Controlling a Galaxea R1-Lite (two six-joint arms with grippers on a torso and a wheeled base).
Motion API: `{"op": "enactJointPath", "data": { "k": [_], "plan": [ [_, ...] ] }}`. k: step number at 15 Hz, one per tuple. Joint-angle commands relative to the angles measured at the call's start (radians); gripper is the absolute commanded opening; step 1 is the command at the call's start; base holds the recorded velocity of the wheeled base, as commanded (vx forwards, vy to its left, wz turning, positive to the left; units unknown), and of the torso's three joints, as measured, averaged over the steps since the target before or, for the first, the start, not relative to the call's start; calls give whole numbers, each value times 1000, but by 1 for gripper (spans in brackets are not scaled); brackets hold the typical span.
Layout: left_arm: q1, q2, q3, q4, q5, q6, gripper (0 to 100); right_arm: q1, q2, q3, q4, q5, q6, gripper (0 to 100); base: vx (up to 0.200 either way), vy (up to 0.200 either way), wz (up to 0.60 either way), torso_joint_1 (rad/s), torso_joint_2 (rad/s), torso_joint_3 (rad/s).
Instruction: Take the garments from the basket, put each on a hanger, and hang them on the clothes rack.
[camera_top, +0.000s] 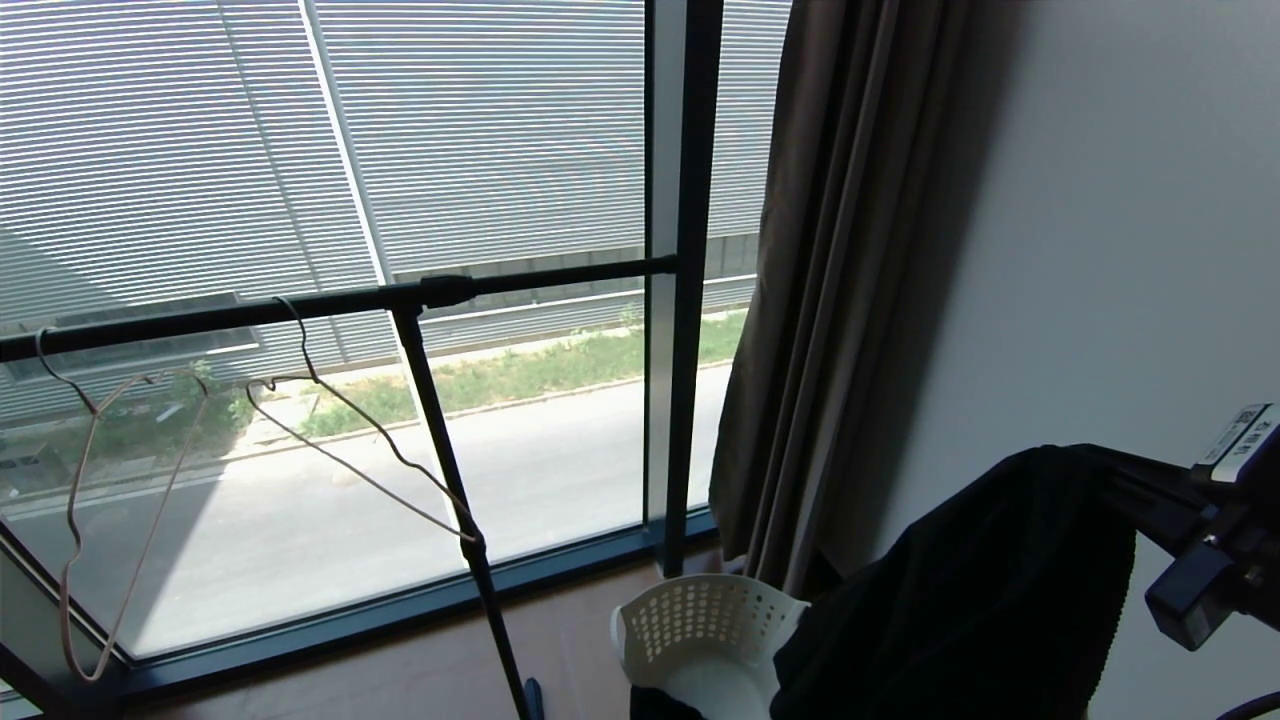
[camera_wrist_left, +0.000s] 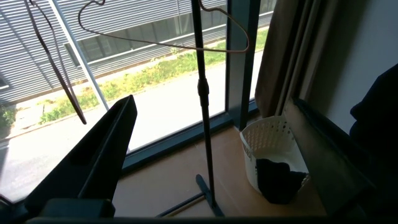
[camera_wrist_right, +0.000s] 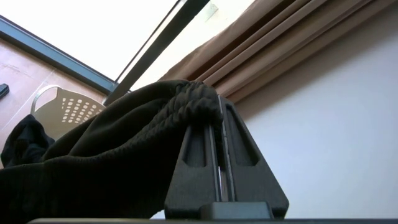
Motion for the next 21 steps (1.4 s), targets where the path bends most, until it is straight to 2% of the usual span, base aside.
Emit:
{"op": "enactJointPath", "data": {
  "k": [1,9,16,21],
  "plan": [
    [0,1,0,1,0,-2,100,0,0,3,-1,0,-1,0,0,0,0,0,0,0],
    [0,1,0,1,0,-2,100,0,-17,14,-1,-3,-3,0,0,0,0,0,0,0],
    [2,1,0,1,4,0,100,0,-17,14,-3,-1,-3,0,0,0,0,128,-291,-162],
    [2,1,0,-1,1,0,100,0,-28,14,-3,-1,-3,0,0,0,120,10,-13,-9]
  ]
}}
